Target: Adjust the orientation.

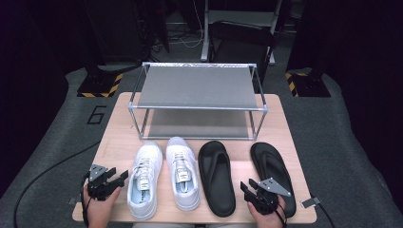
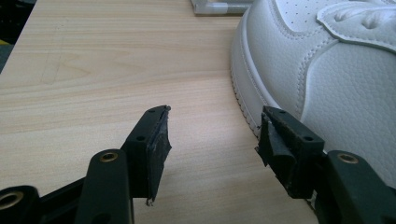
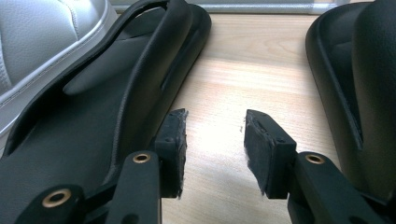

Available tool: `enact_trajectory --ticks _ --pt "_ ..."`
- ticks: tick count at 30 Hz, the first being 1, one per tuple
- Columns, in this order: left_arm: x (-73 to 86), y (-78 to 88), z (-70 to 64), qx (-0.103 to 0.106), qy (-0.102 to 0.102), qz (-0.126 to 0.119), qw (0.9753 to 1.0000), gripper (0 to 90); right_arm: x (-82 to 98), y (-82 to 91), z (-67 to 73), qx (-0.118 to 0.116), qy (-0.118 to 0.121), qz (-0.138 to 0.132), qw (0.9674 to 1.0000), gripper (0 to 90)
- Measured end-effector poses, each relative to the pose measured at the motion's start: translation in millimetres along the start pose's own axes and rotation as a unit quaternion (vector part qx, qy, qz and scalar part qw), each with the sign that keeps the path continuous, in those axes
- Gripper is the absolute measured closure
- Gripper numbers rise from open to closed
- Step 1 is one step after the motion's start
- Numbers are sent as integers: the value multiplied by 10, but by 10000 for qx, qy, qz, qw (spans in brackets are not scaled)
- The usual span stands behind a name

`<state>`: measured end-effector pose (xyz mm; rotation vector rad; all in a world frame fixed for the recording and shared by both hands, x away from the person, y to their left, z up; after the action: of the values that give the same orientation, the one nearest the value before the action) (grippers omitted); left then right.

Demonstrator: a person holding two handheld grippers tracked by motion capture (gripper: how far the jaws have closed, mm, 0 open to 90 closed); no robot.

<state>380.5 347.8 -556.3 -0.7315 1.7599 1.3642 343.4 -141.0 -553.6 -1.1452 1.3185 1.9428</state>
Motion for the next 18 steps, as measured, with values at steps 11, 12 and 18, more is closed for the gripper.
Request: enact_trajectory --ticks 11,12,18 --pt "-2 44 6 14 27 -99 9999 425 -15 -20 18 -52 -28 8 10000 599" --pt "3 44 2 1 14 -92 10000 425 -12 -10 26 -42 -27 21 10000 601" --pt "-1 28 -8 -18 -73 -84 9999 425 -68 23 70 -155 -60 -53 9998 597"
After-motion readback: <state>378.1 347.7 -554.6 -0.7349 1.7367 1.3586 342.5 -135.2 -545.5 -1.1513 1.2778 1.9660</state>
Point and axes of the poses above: each handheld gripper's, and its own axes: y roughly backward along the jaws, x roughly out of its underside, z roughly to its left, the point moved 6 cm from there along -y, roughly forward along the jaws, and after that the axes turned 2 degrees about -z, right-handed, at the moved point
